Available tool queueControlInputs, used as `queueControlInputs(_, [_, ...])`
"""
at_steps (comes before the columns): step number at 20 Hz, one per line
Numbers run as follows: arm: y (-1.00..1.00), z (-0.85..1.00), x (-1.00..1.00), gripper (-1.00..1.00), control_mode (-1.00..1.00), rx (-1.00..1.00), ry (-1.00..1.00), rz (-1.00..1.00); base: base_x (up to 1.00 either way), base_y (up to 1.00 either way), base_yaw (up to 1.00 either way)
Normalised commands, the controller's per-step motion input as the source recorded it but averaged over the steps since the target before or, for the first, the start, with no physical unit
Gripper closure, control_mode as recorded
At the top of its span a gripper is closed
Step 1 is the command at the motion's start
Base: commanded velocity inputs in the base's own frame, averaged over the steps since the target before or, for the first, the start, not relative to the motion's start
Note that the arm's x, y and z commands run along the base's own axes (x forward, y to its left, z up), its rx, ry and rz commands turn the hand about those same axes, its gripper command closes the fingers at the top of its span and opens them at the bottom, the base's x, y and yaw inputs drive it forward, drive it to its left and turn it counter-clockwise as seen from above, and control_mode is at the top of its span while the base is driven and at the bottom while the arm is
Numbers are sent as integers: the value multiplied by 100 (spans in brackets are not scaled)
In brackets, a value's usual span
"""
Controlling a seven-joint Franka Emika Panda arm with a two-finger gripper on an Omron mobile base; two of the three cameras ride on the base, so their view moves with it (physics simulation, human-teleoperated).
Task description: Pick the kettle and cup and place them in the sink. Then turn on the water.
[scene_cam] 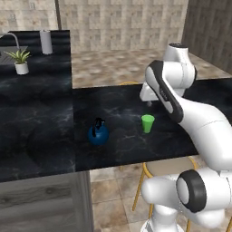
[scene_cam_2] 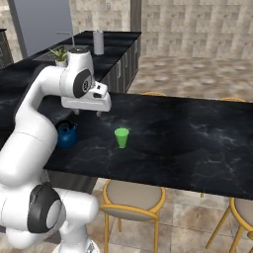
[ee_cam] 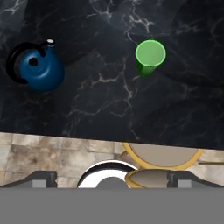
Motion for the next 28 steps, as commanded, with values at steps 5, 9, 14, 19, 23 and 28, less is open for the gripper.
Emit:
queueControlInputs(5, [-19,-12,15,-100,-100,0,1,0,0,0,0])
queueControlInputs(9, [-11,-10,34,-100,-100,0,0,0,0,0,0])
queueControlInputs(14, [-20,-6,15,-100,-100,0,0,0,0,0,0])
queueControlInputs(19, [-17,-5,8,-100,-100,0,0,0,0,0,0])
queueControlInputs(23, [-16,-7,9,-100,-100,0,0,0,0,0,0])
queueControlInputs(28, [-9,-7,12,-100,-100,0,0,0,0,0,0])
